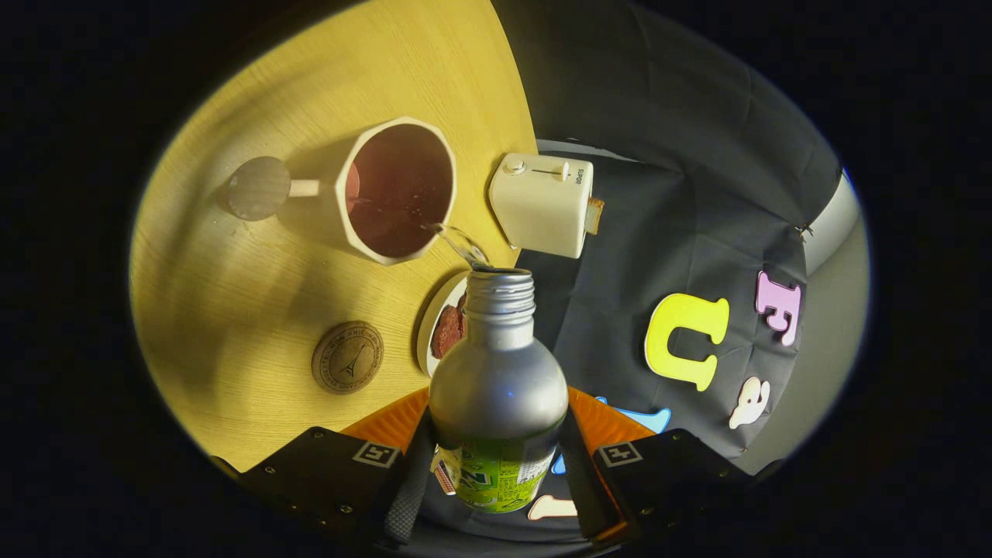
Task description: Take the bottle from table, then pour the juice into the cup, finally place the bottle on the coaster
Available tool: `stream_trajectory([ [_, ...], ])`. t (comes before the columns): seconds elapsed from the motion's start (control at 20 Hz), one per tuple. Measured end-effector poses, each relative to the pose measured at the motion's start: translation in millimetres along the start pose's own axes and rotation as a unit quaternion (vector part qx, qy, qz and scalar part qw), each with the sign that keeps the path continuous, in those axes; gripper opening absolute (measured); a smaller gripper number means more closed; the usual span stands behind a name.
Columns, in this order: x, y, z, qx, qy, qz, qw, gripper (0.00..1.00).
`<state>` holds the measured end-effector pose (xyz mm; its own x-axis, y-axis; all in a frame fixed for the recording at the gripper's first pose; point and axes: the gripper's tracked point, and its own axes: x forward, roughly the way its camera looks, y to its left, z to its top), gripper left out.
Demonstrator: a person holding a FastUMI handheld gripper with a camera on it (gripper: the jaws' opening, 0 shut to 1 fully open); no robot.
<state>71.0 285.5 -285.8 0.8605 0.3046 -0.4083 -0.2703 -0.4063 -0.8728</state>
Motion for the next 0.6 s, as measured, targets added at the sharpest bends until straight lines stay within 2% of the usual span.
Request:
stream_trajectory([
  [0.6, -4.9, -9.5, -4.2, -0.019, -0.002, -0.009, 1.0, 0.77],
])
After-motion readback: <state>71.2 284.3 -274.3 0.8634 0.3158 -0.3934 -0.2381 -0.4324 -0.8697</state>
